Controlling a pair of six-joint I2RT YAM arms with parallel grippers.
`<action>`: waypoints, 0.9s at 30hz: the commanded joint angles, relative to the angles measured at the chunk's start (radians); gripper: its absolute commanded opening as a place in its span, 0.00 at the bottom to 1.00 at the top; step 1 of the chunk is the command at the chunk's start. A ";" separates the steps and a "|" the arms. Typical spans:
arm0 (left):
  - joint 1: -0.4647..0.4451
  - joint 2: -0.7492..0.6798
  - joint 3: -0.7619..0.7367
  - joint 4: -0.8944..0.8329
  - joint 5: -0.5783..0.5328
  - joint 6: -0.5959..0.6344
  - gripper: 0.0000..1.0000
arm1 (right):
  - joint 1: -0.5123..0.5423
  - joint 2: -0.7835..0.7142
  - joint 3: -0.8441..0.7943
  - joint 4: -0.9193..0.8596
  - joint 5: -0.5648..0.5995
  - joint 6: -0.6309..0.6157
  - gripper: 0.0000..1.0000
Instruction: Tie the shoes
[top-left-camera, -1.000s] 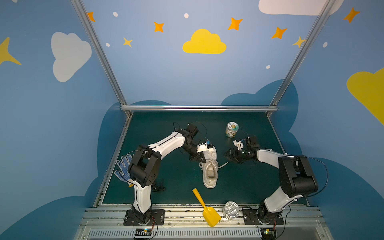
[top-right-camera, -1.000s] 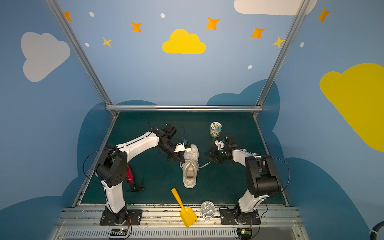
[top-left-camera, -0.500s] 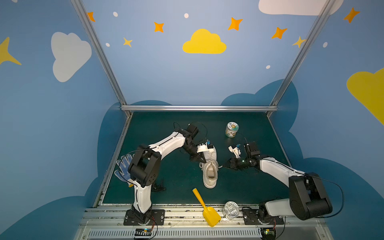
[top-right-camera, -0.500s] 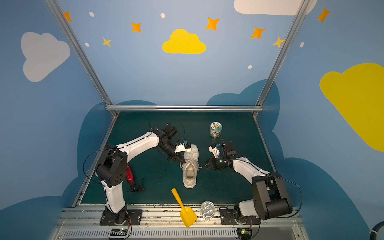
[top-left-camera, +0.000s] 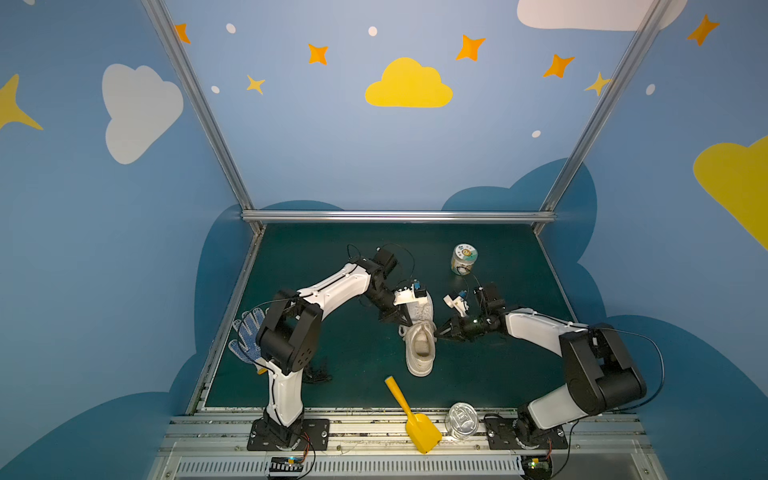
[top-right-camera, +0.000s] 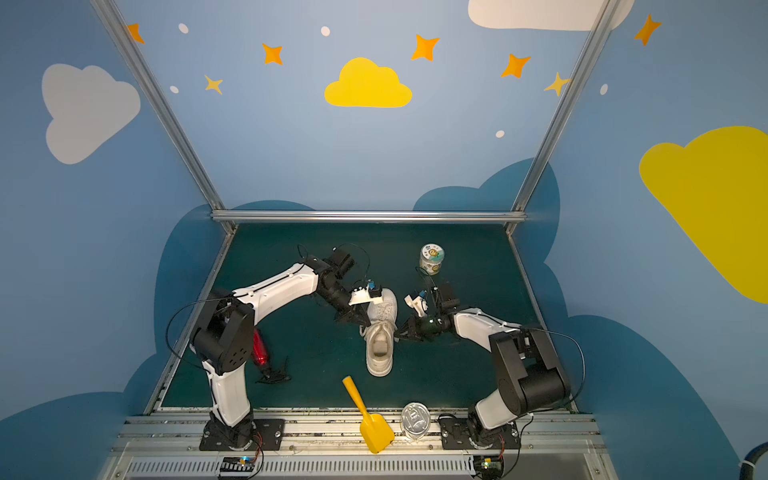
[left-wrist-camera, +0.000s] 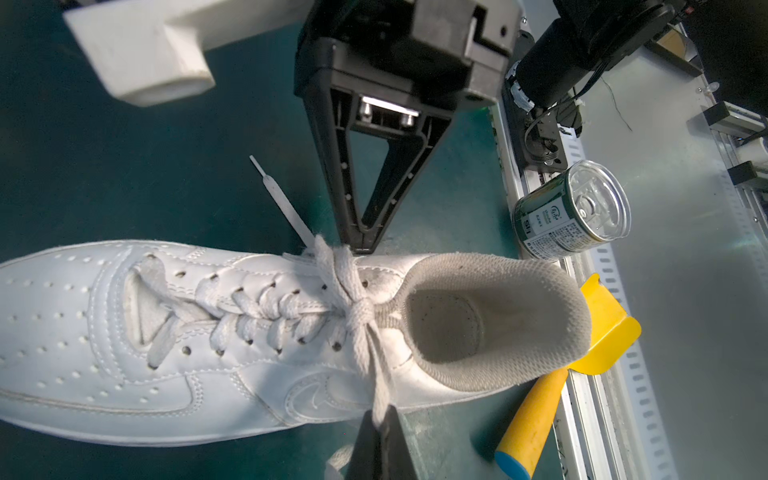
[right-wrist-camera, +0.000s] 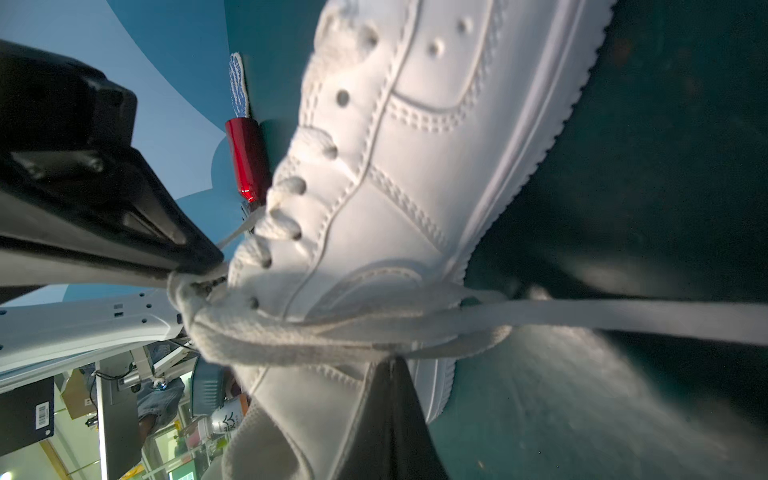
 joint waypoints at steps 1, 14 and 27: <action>-0.003 -0.037 -0.011 -0.026 0.004 -0.004 0.03 | 0.002 0.026 0.041 0.021 0.027 0.004 0.00; -0.004 -0.034 -0.009 -0.034 0.002 -0.002 0.03 | -0.023 0.046 0.108 -0.046 0.128 -0.056 0.17; -0.002 -0.029 -0.006 -0.032 0.010 -0.003 0.03 | -0.037 -0.037 0.071 -0.056 0.023 -0.119 0.36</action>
